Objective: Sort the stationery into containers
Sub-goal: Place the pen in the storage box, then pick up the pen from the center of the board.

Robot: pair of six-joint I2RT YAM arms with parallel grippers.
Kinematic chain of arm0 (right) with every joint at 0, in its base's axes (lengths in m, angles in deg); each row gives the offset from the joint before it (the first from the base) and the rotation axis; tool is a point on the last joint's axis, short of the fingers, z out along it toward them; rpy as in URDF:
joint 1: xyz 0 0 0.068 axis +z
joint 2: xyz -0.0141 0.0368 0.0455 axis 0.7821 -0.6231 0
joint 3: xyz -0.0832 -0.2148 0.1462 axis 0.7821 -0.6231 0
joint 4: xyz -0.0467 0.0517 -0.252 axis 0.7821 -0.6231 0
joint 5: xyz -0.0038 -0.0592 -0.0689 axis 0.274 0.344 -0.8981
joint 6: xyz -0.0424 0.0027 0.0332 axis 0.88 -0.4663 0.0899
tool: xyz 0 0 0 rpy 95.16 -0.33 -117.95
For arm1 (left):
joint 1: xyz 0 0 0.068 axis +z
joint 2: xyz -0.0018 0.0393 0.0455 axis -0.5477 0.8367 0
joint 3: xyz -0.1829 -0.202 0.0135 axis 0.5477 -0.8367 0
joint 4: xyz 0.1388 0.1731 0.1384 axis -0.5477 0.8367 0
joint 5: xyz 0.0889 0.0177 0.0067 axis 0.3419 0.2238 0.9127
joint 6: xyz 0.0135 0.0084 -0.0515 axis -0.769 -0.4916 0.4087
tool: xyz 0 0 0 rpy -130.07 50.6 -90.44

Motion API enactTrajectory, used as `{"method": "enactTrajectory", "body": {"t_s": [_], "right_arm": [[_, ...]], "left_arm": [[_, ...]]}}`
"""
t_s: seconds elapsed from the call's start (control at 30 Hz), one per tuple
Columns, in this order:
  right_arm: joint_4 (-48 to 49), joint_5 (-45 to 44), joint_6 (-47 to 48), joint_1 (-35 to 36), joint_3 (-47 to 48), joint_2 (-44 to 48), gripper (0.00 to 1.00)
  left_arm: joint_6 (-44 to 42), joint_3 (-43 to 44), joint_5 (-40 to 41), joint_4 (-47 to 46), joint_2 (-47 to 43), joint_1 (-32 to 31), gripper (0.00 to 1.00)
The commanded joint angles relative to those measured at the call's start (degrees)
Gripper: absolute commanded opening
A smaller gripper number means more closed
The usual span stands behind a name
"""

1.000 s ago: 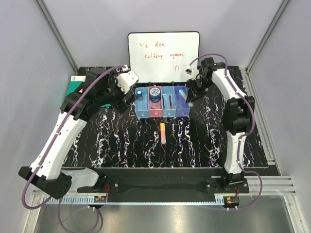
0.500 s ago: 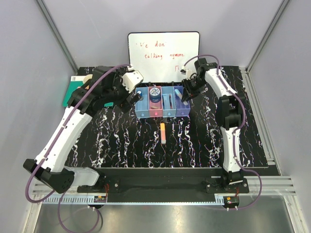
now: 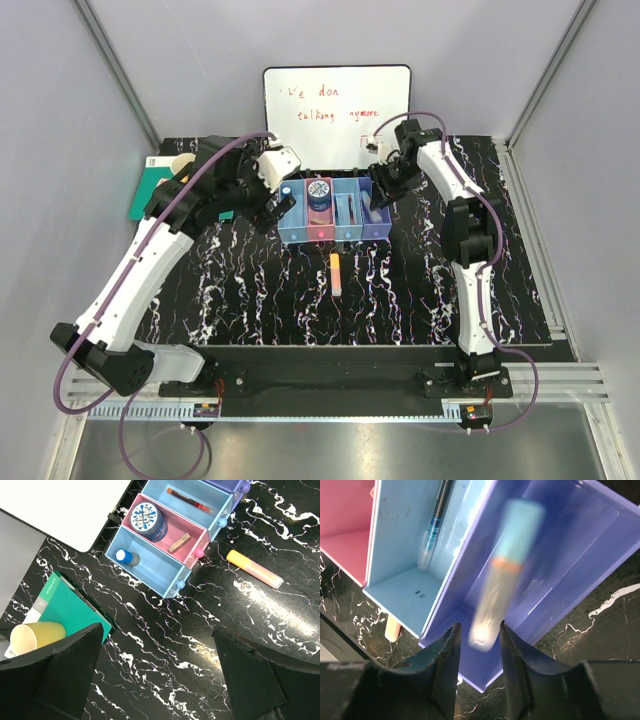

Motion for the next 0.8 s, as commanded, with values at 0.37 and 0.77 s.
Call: {"method": "enactTrajectory", "body": {"t_s": [0.37,0.77], "right_arm": [[0.4,-4.5,3.2,1.0,5.5,4.6,0.5],[2.3,-9.3,1.7,-2.8,12.2,11.6,0.5]], "left_arm": [[6.9,-4.7,-3.6,-9.2,2.2,-2.7,0.99],[39.5,-10.4,4.6,-18.5,16.6,-5.3,0.98]]}}
